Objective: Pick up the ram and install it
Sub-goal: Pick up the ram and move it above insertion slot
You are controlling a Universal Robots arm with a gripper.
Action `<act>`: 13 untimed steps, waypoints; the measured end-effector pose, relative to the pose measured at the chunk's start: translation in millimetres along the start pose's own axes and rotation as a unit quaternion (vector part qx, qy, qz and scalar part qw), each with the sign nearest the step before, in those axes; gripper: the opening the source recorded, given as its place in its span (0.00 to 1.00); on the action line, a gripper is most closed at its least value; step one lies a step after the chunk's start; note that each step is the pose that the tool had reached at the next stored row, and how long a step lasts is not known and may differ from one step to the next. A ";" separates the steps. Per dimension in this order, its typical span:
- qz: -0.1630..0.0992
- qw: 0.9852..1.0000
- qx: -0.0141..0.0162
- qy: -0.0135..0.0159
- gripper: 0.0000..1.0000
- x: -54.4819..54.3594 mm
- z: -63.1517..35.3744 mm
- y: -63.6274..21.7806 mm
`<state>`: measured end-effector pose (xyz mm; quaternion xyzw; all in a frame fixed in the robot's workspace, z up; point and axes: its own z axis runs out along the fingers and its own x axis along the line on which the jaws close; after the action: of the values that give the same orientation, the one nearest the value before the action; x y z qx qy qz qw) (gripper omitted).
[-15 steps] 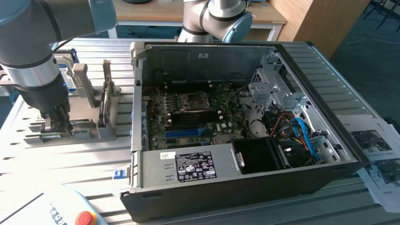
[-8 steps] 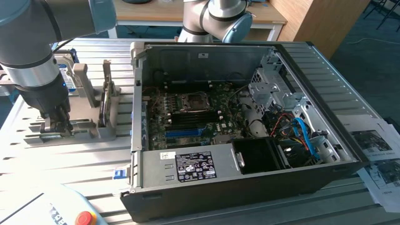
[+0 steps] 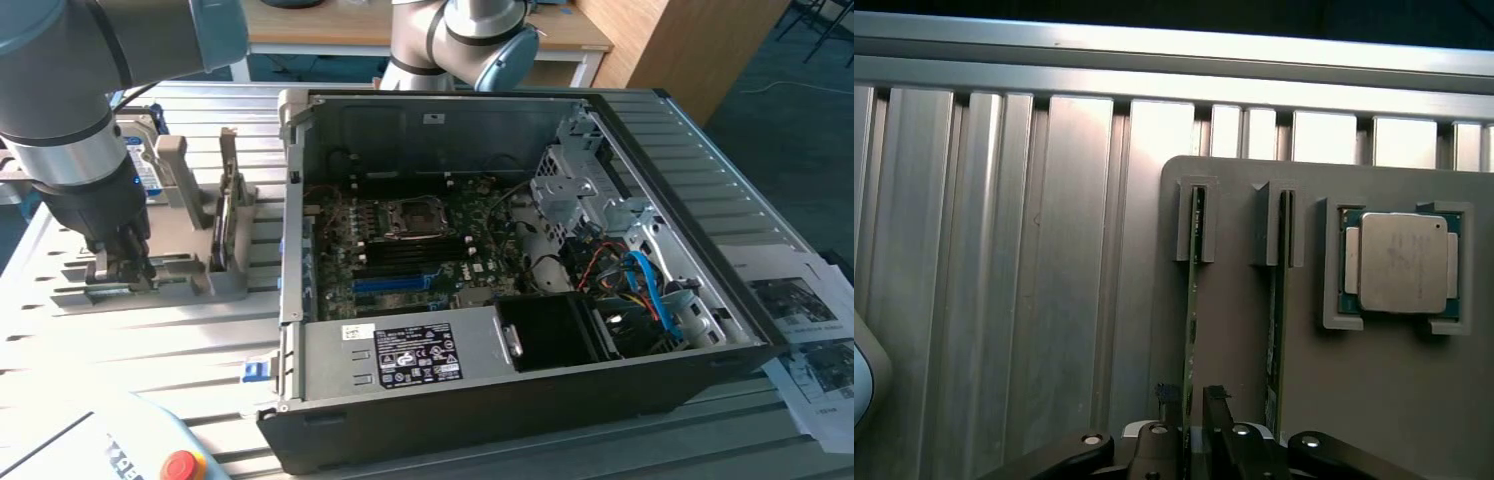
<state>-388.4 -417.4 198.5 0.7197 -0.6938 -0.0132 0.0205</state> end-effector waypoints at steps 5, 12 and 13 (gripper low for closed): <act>0.005 1.000 0.000 0.000 0.23 0.0 0.0 0.0; 0.005 1.000 0.000 0.000 0.23 0.0 0.0 0.0; 0.005 1.000 0.000 0.000 0.23 0.0 0.0 0.0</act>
<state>-388.4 -417.4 198.5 0.7165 -0.6971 -0.0133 0.0204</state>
